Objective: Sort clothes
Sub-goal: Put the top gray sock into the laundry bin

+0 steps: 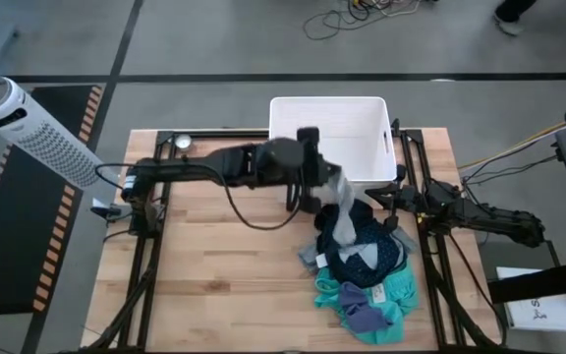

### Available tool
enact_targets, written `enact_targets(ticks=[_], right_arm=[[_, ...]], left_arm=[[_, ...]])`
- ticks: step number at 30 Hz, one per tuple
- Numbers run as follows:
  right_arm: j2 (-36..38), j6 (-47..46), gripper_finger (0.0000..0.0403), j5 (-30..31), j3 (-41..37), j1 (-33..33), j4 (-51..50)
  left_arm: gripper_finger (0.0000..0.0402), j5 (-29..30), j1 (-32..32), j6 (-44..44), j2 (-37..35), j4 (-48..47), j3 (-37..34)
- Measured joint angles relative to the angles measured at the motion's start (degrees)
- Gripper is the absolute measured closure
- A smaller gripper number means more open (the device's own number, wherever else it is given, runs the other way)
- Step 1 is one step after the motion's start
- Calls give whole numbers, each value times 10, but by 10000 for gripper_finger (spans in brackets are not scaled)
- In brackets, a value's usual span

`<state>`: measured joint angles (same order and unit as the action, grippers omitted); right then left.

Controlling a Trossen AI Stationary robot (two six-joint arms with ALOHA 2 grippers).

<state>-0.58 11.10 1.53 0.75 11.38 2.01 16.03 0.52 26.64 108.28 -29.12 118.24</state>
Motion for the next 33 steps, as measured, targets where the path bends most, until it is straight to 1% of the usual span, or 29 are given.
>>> enact_targets(ticks=[10,18,26,33], right_arm=[[0,0,403,0,0,0,0],[0,0,403,0,0,0,0],[0,0,403,0,0,0,0],[0,0,403,1,0,0,1]], left_arm=[[402,0,-31,2,-3,3,30],[402,1,-50,18,-4,6,97],[402,1,-91,18,-4,20,142],[401,-1,-148,6,-4,34,141]])
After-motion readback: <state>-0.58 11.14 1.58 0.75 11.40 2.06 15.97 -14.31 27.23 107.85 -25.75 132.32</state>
